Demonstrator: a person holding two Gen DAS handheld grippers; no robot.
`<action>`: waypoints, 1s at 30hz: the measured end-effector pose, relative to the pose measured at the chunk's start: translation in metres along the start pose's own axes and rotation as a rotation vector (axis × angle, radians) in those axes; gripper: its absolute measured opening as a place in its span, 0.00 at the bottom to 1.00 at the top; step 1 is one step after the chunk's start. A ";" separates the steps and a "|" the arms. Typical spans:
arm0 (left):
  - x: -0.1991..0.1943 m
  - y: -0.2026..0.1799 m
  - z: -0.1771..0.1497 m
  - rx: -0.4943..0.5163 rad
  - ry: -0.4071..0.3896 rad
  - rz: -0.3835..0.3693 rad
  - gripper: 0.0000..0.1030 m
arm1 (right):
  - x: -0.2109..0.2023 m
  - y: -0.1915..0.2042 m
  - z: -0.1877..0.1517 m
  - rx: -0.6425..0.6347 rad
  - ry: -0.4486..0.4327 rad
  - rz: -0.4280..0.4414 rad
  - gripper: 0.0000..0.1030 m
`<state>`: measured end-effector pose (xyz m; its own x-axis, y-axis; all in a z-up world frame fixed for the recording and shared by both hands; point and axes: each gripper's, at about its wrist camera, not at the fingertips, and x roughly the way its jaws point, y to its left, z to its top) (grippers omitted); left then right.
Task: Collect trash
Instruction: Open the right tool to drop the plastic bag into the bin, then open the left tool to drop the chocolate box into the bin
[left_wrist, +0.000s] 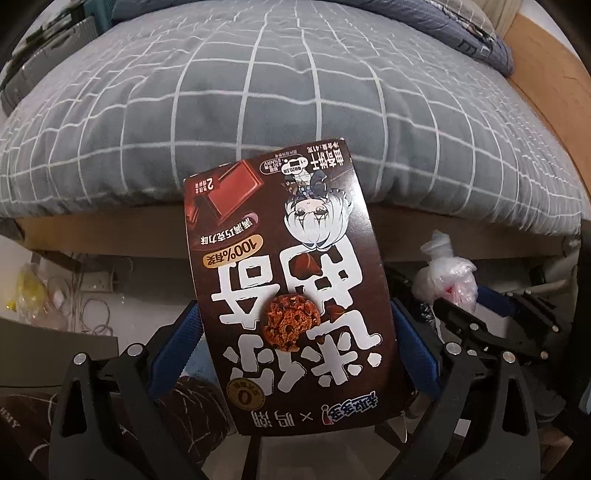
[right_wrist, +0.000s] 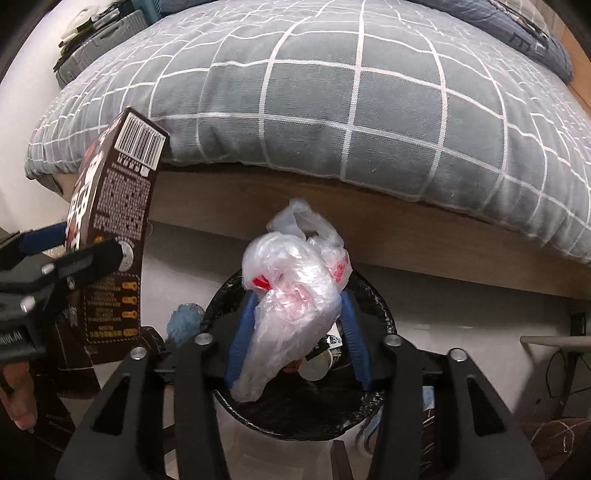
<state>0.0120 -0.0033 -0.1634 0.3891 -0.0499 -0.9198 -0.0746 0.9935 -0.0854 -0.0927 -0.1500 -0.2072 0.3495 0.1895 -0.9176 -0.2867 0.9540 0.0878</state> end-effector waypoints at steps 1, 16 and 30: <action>-0.001 0.000 0.000 0.003 0.000 0.005 0.91 | 0.000 0.000 0.000 0.000 -0.003 -0.004 0.52; 0.006 -0.022 0.002 0.036 0.027 0.007 0.91 | -0.034 -0.057 -0.008 0.095 -0.084 -0.131 0.89; 0.014 -0.056 -0.003 0.118 0.042 -0.013 0.91 | -0.064 -0.117 -0.024 0.213 -0.132 -0.188 0.91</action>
<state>0.0189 -0.0604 -0.1727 0.3499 -0.0651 -0.9345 0.0397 0.9977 -0.0546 -0.1035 -0.2791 -0.1682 0.4958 0.0199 -0.8682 -0.0173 0.9998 0.0130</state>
